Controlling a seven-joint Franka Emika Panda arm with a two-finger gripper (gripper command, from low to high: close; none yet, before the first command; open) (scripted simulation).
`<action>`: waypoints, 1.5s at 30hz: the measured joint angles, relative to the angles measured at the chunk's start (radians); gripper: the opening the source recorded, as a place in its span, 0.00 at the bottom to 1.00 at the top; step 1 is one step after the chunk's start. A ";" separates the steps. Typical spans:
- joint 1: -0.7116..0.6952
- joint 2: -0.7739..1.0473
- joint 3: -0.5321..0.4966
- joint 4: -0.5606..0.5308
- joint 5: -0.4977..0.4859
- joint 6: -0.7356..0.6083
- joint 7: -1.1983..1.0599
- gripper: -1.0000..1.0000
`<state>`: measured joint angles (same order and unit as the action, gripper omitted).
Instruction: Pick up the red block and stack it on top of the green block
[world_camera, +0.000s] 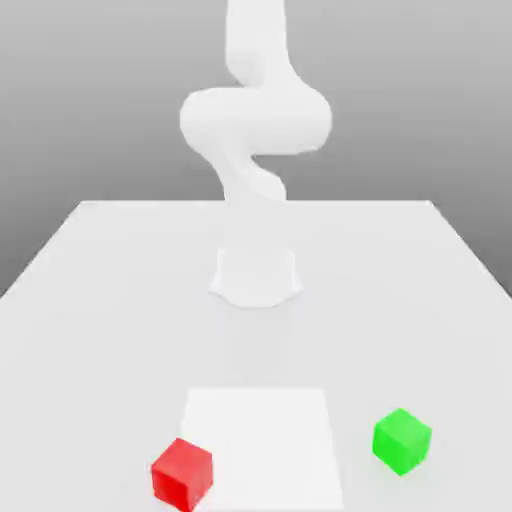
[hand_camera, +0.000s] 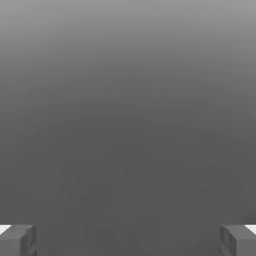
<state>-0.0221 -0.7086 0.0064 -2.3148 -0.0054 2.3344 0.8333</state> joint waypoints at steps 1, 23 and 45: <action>-0.009 0.039 0.003 -0.006 -0.003 0.015 0.015 0.50; -0.135 0.840 -0.014 -0.135 -0.009 0.313 0.277 0.50; -0.062 0.881 0.065 -0.178 0.003 0.331 0.290 0.00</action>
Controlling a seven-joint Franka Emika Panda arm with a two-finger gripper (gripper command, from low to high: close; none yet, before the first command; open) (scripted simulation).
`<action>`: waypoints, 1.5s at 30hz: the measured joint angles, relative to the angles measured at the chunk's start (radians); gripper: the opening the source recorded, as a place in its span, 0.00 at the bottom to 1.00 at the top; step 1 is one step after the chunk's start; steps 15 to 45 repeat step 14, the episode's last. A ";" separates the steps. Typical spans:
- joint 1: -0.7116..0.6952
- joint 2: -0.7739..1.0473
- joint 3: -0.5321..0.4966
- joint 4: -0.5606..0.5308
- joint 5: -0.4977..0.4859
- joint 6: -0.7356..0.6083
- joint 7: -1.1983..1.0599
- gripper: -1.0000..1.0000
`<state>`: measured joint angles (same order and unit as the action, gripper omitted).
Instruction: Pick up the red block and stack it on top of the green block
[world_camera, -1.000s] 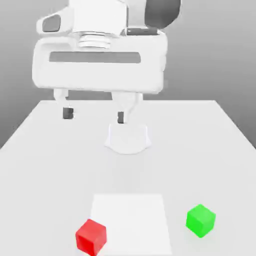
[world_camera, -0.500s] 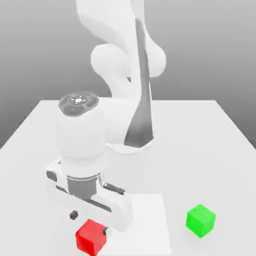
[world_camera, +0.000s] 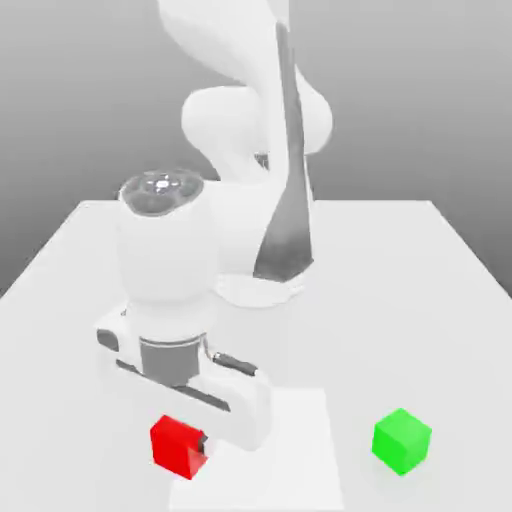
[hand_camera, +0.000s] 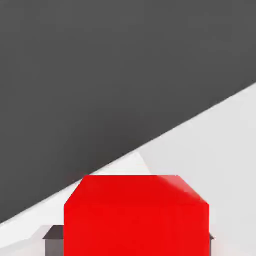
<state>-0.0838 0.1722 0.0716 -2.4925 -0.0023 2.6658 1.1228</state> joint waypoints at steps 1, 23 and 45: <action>0.025 -0.017 0.027 -0.010 -0.003 -0.006 0.000 0.00; 0.271 0.062 0.141 -0.064 -0.138 0.118 0.083 1.00; 0.271 0.062 0.141 -0.064 -0.138 0.118 0.083 1.00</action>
